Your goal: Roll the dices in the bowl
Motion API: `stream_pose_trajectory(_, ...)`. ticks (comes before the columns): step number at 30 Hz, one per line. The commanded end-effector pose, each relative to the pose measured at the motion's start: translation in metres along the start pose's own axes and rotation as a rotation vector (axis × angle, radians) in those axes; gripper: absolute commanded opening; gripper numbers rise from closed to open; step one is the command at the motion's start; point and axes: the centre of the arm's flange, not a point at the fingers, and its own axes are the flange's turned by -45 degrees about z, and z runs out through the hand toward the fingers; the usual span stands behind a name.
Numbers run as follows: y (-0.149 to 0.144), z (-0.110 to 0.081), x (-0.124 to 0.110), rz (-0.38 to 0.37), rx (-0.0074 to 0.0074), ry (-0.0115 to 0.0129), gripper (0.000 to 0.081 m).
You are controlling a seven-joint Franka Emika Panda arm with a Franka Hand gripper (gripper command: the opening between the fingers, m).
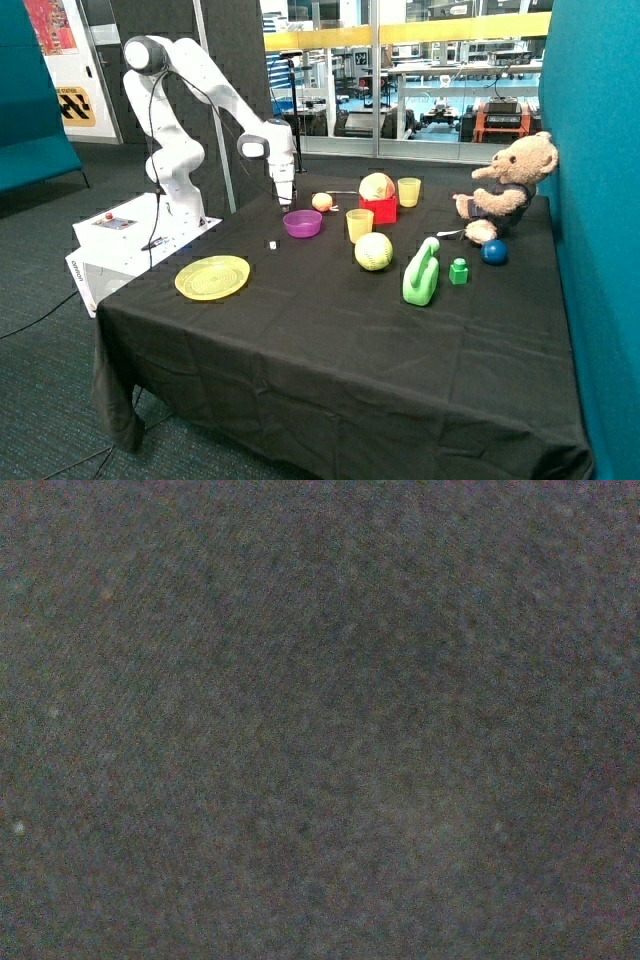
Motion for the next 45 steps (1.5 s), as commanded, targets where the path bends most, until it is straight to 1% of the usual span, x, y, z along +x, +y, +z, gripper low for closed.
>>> stream_pose_trajectory(1, 0.0019, 0.0045, 0.0009, 0.004, 0.0009, 0.001, 0.0403)
stream_pose_trajectory(2, 0.0021, 0.0043, 0.0012, 0.004, 0.0009, 0.001, 0.0392)
stream_pose_trajectory(3, 0.003, 0.0039, 0.0022, 0.004, 0.0009, 0.001, 0.0412)
stream_pose_trajectory(4, 0.0036, 0.0036, 0.0028, 0.004, 0.0009, 0.001, 0.0397)
stream_pose_trajectory(6, 0.0052, 0.0034, 0.0043, 0.005, 0.0009, 0.001, 0.0417)
stream_pose_trajectory(8, 0.0066, 0.0035, 0.0054, 0.006, 0.0009, 0.001, 0.0382)
stream_pose_trajectory(9, 0.0071, 0.0037, 0.0057, 0.006, 0.0009, 0.001, 0.0398)
stream_pose_trajectory(10, 0.0075, 0.0038, 0.0059, 0.007, 0.0009, 0.001, 0.0376)
stream_pose_trajectory(11, 0.0077, 0.0038, 0.006, 0.007, 0.0009, 0.001, 0.0391)
stream_pose_trajectory(12, 0.0078, 0.0039, 0.006, 0.007, 0.0009, 0.001, 0.0364)
stream_pose_trajectory(14, 0.0081, 0.0041, 0.0061, 0.008, 0.0009, 0.001, 0.0392)
stream_pose_trajectory(15, 0.0083, 0.0043, 0.0063, 0.007, 0.0009, 0.001, 0.0392)
stream_pose_trajectory(16, 0.0084, 0.0044, 0.0065, 0.007, 0.0009, 0.001, 0.0388)
stream_pose_trajectory(18, 0.0085, 0.0046, 0.0072, 0.007, 0.0009, 0.001, 0.0328)
stream_pose_trajectory(19, 0.0086, 0.0046, 0.0075, 0.007, 0.0009, 0.001, 0.0346)
stream_pose_trajectory(20, 0.0088, 0.0046, 0.0077, 0.007, 0.0009, 0.001, 0.0324)
stream_pose_trajectory(33, 0.0103, 0.0045, 0.0088, 0.01, 0.0009, 0.001, 0.0318)
stream_pose_trajectory(35, 0.0104, 0.005, 0.0086, 0.011, 0.0009, 0.001, 0.028)
stream_pose_trajectory(37, 0.0104, 0.0054, 0.0084, 0.012, 0.0009, 0.001, 0.0294)
stream_pose_trajectory(39, 0.0104, 0.0061, 0.0077, 0.014, 0.0009, 0.001, 0.0274)
stream_pose_trajectory(42, 0.0105, 0.0071, 0.007, 0.016, 0.0009, 0.001, 0.0268)
stream_pose_trajectory(43, 0.0106, 0.0072, 0.0069, 0.016, 0.0009, 0.001, 0.0253)
stream_pose_trajectory(45, 0.0109, 0.0073, 0.0066, 0.019, 0.0009, 0.001, 0.0257)
